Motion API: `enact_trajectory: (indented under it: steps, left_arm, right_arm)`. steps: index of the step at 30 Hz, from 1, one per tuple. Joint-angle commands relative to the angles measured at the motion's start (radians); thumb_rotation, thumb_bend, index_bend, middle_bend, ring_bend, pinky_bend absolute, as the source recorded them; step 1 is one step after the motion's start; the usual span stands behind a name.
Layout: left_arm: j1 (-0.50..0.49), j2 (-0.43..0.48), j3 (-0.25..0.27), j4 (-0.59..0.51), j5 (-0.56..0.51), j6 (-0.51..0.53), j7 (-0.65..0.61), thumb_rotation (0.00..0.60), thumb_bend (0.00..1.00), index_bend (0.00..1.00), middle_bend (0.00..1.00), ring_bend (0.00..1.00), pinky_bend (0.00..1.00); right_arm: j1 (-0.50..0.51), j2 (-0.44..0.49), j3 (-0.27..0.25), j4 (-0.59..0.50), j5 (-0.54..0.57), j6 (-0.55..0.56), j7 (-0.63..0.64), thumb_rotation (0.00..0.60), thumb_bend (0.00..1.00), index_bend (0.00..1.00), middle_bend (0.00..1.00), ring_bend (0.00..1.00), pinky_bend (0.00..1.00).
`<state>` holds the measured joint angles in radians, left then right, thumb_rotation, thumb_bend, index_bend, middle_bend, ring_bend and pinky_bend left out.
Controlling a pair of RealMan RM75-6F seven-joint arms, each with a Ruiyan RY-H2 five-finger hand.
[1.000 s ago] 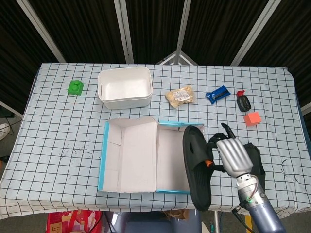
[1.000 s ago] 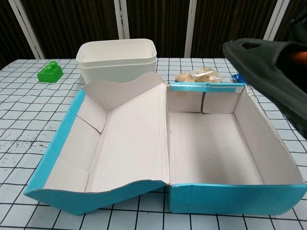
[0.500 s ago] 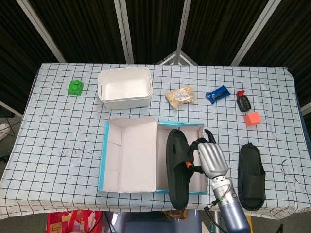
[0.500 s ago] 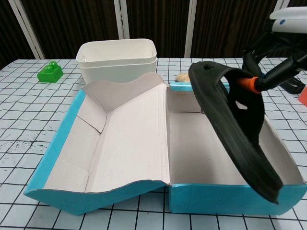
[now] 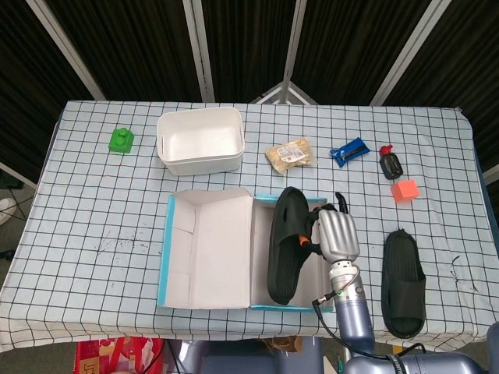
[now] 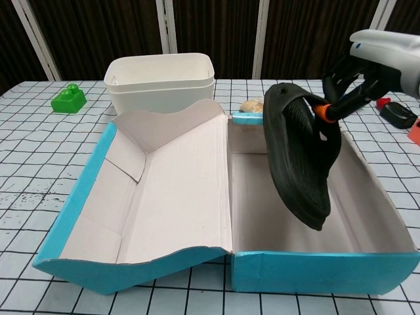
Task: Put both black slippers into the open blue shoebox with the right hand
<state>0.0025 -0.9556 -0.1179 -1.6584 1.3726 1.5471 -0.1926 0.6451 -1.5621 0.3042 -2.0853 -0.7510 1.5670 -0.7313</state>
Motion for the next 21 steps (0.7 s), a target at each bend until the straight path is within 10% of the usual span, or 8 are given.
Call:
enact_trajectory:
  steps: [1, 21]
  left_arm:
    - [-0.002, -0.001, -0.001, 0.000, -0.004, -0.003, 0.005, 0.600, 0.51, 0.07, 0.00, 0.00, 0.02]
    - [-0.002, -0.007, -0.004, -0.002, -0.006, -0.002, 0.020, 0.600, 0.51, 0.07, 0.00, 0.00, 0.02]
  right_arm:
    - [0.002, -0.017, 0.007, 0.031, 0.003, -0.015, 0.023, 0.600, 0.60, 0.75, 0.56, 0.34, 0.02]
    - [-0.032, -0.065, -0.042, 0.100, -0.039, -0.061, 0.102, 0.600, 0.61, 0.76, 0.56, 0.34, 0.02]
